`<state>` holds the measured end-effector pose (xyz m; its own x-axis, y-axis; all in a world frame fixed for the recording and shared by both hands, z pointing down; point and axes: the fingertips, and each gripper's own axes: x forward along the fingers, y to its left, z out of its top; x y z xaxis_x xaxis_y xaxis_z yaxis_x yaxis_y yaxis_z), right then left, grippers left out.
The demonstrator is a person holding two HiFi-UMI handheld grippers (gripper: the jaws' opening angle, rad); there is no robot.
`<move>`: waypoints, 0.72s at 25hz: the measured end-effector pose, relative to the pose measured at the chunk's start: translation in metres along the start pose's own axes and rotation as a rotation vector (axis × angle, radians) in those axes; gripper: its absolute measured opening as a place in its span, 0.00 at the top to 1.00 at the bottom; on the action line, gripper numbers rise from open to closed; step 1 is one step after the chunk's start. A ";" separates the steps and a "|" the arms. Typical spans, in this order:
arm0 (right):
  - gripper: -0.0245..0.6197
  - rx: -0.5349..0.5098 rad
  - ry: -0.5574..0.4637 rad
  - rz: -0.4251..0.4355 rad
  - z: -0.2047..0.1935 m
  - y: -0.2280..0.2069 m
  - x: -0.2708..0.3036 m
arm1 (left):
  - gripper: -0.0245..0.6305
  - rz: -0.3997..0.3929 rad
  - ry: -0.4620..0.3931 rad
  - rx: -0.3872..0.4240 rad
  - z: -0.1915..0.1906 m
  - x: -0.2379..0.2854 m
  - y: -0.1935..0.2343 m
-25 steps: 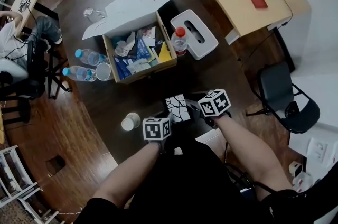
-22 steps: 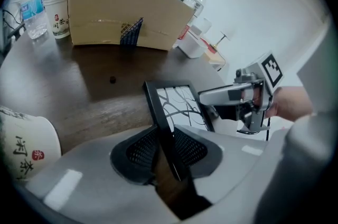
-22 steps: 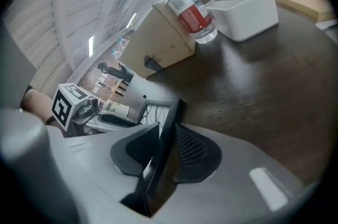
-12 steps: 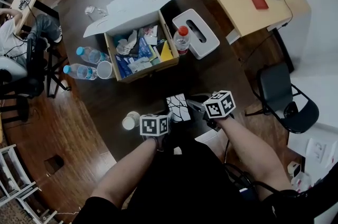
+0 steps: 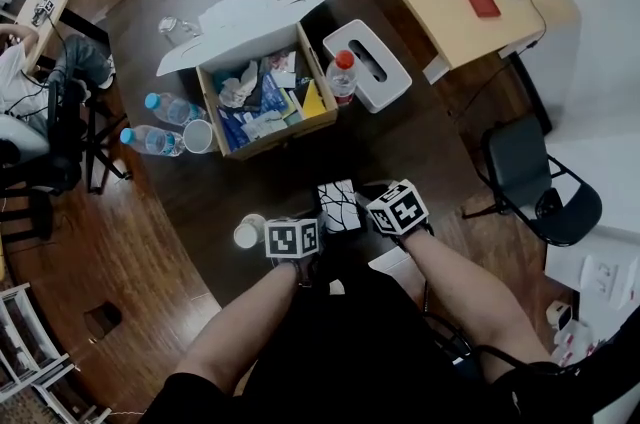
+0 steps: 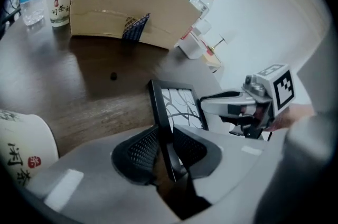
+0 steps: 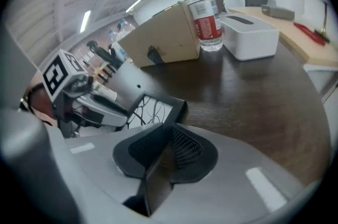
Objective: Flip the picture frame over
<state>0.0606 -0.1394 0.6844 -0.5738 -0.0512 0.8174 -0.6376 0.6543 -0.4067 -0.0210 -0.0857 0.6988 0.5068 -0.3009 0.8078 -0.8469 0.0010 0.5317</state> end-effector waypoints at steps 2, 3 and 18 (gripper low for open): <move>0.83 -0.036 0.009 -0.085 0.001 0.001 0.003 | 0.83 0.008 -0.004 0.006 0.000 0.000 0.000; 0.82 -0.036 0.011 -0.116 0.001 0.002 0.005 | 0.83 0.010 -0.004 0.007 0.000 0.000 0.000; 0.83 -0.199 -0.081 -0.274 0.030 0.020 -0.014 | 0.79 -0.048 -0.008 0.024 -0.003 -0.002 -0.012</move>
<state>0.0405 -0.1476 0.6523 -0.4392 -0.2995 0.8470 -0.6654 0.7419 -0.0827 -0.0114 -0.0823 0.6913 0.5461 -0.3073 0.7793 -0.8251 -0.0366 0.5638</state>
